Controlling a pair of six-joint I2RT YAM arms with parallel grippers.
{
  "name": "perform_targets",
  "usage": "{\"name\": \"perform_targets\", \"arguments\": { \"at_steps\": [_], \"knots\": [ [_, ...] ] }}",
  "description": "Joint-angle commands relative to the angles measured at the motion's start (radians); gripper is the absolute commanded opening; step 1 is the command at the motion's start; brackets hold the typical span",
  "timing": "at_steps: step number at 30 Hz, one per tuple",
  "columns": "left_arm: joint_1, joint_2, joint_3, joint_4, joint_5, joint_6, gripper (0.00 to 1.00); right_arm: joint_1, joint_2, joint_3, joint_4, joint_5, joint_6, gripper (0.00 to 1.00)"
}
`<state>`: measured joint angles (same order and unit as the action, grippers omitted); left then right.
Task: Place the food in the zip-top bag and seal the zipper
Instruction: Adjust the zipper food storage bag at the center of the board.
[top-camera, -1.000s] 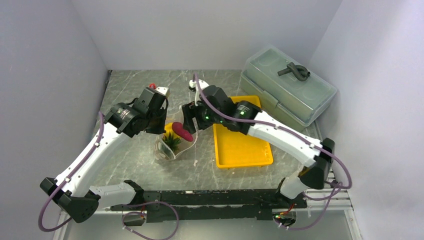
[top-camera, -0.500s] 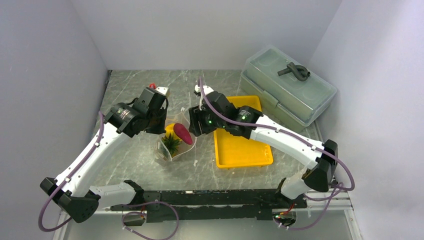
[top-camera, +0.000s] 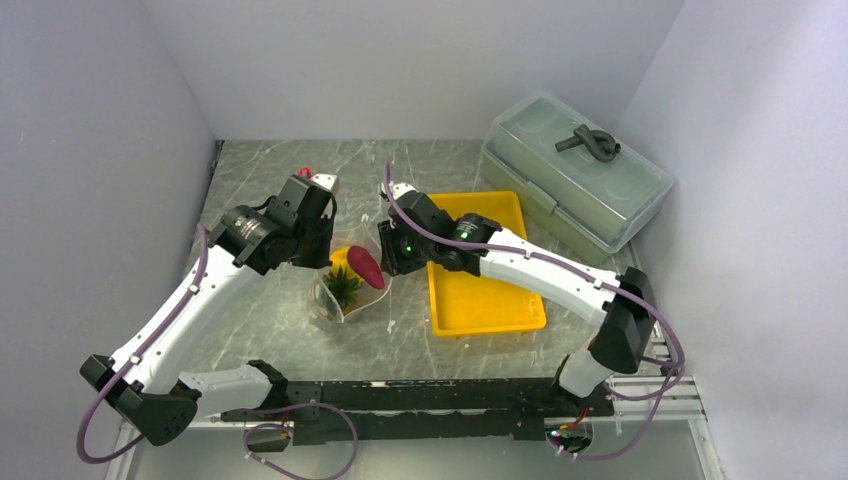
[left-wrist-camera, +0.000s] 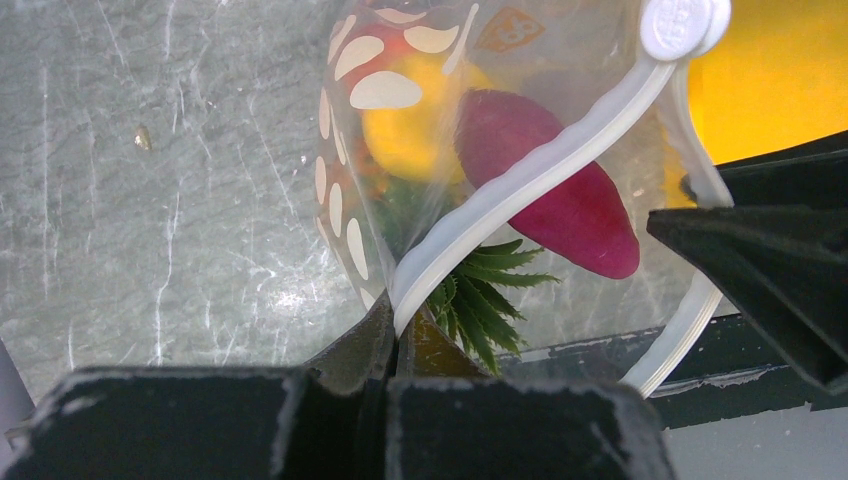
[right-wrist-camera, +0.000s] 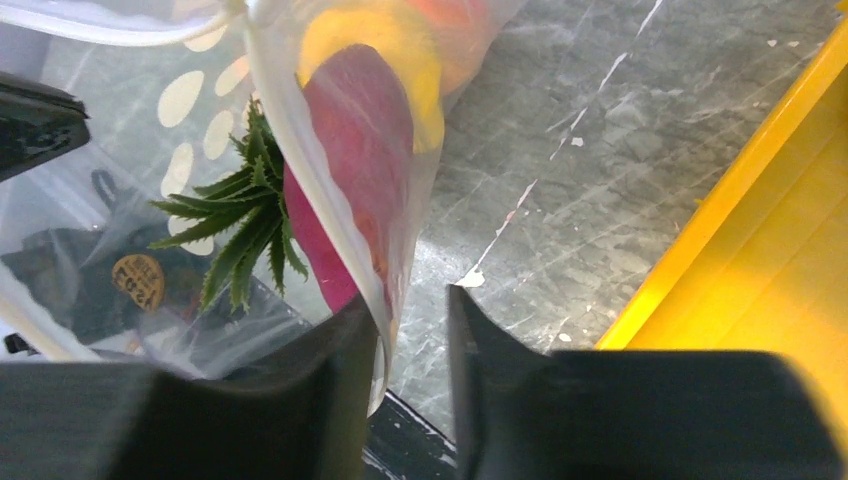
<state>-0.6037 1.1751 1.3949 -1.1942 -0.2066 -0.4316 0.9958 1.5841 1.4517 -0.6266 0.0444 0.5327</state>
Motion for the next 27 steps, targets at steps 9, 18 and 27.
{"name": "perform_targets", "arguments": {
  "at_steps": [9, 18, 27],
  "knots": [
    [0.001, -0.017, 0.029, -0.009, 0.003, -0.009, 0.02, 0.001, 0.014, 0.096, 0.012, 0.014, -0.008, 0.00],
    [0.001, 0.003, 0.153, -0.069, -0.025, -0.003, 0.02, 0.001, 0.026, 0.260, -0.056, 0.023, -0.062, 0.00],
    [0.001, -0.009, 0.177, -0.071, -0.048, 0.014, 0.05, -0.023, 0.032, 0.184, -0.022, 0.034, -0.094, 0.00]
  ]
}}
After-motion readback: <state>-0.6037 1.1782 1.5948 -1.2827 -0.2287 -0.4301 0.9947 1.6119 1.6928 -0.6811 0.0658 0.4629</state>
